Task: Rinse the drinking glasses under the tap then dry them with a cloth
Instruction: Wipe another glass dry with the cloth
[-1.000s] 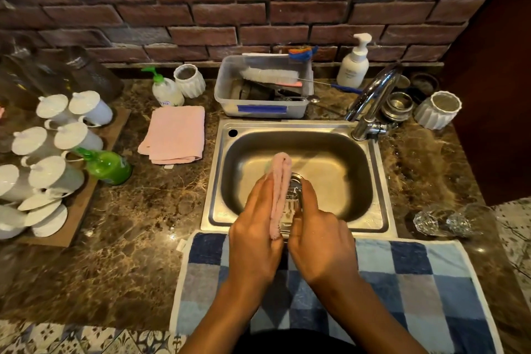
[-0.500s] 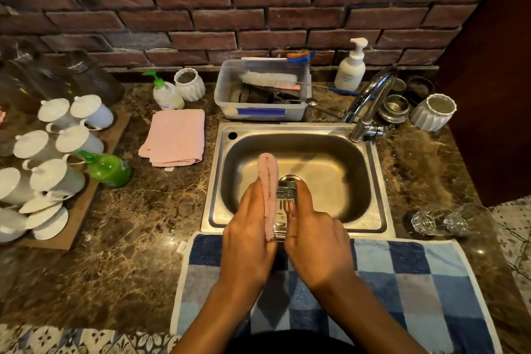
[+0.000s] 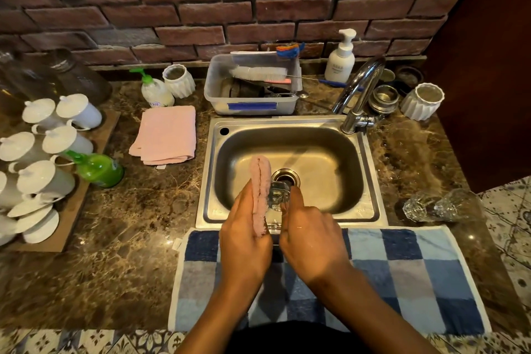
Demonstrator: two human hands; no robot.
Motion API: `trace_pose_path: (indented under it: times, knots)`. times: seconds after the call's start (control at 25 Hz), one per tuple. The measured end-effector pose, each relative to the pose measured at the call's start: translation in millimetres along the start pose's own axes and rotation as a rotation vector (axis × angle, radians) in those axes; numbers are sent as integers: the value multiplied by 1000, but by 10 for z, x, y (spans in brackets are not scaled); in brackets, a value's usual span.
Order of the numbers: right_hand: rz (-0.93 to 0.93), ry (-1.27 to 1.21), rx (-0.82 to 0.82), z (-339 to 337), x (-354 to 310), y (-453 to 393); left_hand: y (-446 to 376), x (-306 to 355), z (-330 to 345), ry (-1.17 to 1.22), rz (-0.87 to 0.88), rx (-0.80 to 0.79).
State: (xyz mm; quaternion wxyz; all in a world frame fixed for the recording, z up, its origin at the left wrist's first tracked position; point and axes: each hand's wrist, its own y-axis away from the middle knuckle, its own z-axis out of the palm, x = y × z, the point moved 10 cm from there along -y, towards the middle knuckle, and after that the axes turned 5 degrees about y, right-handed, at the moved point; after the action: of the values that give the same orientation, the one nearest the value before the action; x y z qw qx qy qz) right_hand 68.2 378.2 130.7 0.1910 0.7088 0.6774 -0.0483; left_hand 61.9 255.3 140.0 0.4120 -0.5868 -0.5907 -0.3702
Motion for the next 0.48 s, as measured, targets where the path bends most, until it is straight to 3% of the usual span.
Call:
trace_pose_path:
  times: [0.08, 0.2, 0.28, 0.36, 0.48]
  knots:
    - [18, -215, -22, 94, 53, 13, -5, -62, -15, 180, -112, 61]
    - [206, -727, 39, 203, 235, 79, 130, -373, 153, 483, -461, 131]
    - [261, -856, 87, 250, 298, 142, 201, -439, 315, 633, -544, 115]
    - [188, -700, 112, 161, 382, 151, 197, -364, 315, 540, -445, 105]
    - [46, -268, 87, 93, 554, 129, 140, -99, 349, 239, -166, 40]
